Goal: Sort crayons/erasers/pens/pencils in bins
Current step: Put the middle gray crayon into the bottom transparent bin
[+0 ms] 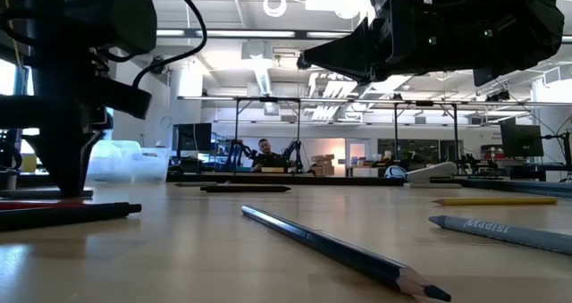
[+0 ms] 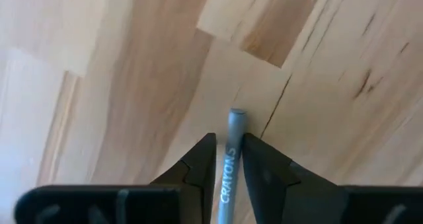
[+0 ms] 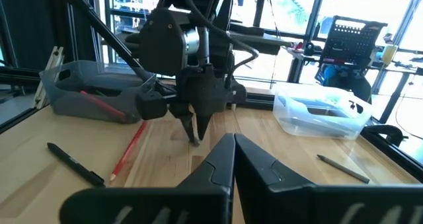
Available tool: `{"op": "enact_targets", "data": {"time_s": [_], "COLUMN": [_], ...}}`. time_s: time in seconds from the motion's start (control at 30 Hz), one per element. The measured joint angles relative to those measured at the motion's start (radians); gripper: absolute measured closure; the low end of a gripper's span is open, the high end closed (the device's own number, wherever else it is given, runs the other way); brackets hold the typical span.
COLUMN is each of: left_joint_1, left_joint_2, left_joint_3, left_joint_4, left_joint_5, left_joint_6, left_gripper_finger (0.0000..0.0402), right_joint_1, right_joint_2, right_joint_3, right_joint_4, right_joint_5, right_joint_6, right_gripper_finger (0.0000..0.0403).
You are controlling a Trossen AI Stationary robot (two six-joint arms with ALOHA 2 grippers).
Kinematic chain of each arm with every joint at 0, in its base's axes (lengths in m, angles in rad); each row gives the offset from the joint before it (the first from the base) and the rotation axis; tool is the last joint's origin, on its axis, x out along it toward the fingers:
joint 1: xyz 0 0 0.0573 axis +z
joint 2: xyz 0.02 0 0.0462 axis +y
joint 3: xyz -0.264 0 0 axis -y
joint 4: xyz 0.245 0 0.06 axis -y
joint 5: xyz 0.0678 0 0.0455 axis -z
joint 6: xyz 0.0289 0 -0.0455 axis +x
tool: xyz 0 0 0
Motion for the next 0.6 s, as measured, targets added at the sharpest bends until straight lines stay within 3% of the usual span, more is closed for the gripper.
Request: {"op": "enact_targets", "data": {"time_s": [0.2, 0.6], "left_joint_1": [0.038, 0.051], "left_joint_2": [-0.010, -0.035], "left_joint_3": [-0.052, -0.022], "left_joint_4": [0.077, 0.057], "left_joint_5": [0.051, 0.066], "left_joint_6": [0.110, 0.199], "left_gripper_finger": [0.0360, 0.0396], "right_joint_1": [0.000, 0.000], "right_joint_2": [0.000, 0.000], "right_joint_3": [0.000, 0.000], "right_joint_4": [0.000, 0.000], "right_joint_5": [0.000, 0.000], "right_joint_6": [0.000, 0.000], "right_gripper_finger": [0.0403, 0.0403]}}
